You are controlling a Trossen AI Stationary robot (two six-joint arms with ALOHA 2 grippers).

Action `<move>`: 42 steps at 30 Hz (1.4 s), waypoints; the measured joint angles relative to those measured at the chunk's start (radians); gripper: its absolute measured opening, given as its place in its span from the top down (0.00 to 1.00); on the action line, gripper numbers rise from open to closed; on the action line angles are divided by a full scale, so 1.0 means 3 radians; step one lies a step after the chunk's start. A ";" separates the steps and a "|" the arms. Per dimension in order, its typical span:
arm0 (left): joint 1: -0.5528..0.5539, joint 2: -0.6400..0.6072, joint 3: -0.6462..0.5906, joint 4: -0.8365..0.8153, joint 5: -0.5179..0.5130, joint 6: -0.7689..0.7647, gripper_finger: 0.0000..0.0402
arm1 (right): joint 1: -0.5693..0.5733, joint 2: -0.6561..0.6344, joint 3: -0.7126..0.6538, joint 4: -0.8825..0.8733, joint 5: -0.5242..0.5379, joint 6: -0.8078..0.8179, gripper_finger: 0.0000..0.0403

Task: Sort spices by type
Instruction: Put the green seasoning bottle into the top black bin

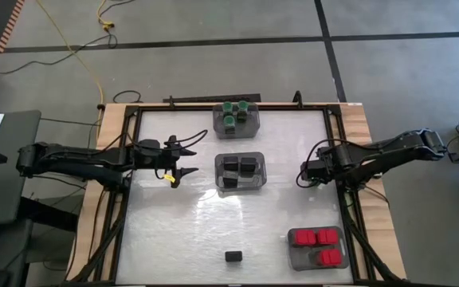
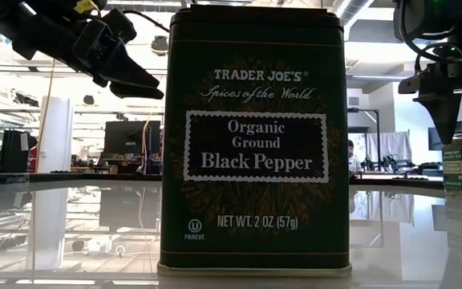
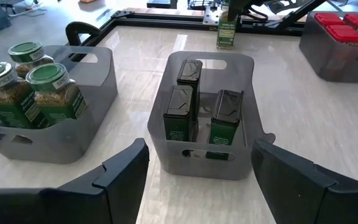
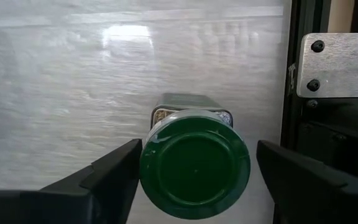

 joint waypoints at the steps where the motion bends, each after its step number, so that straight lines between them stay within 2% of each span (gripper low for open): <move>1: 0.0000 0.0000 0.0000 0.0000 0.0000 0.0000 0.33 | 0.0000 0.0000 0.0000 0.0000 0.0000 -0.0003 0.14; 13: 0.0000 -0.0006 0.0000 0.0000 0.0000 -0.0003 0.33 | -0.0001 -0.0001 0.0000 0.0138 -0.0001 -0.0034 0.45; 18: 0.0001 -0.0295 0.0001 0.0039 -0.0001 0.0019 0.33 | -0.0030 -0.0006 0.0151 0.0437 0.0051 -0.0207 0.45; 22: 0.0001 -0.0638 0.0002 -0.0127 -0.0003 0.0158 0.33 | -0.0149 -0.0001 0.0450 0.0405 0.0335 -0.0515 0.45; 27: 0.0000 -0.0939 0.0003 -0.0567 -0.0003 0.0107 0.33 | -0.0491 -0.0001 0.0913 0.0431 0.0420 -0.1506 0.45; 33: 0.0000 -0.1150 0.0003 -0.0819 0.0000 0.0039 0.33 | -0.1096 0.0153 0.1559 0.0511 0.0461 -0.2647 0.45; 37: -0.0002 -0.1278 0.0003 -0.0934 0.0000 0.0003 0.33 | -0.1393 0.0553 0.2148 0.0640 0.0454 -0.3506 0.45; 42: -0.0099 -0.1419 0.0003 -0.1034 0.0001 -0.0022 0.33 | -0.1598 0.1302 0.2986 0.0598 0.0332 -0.4380 0.45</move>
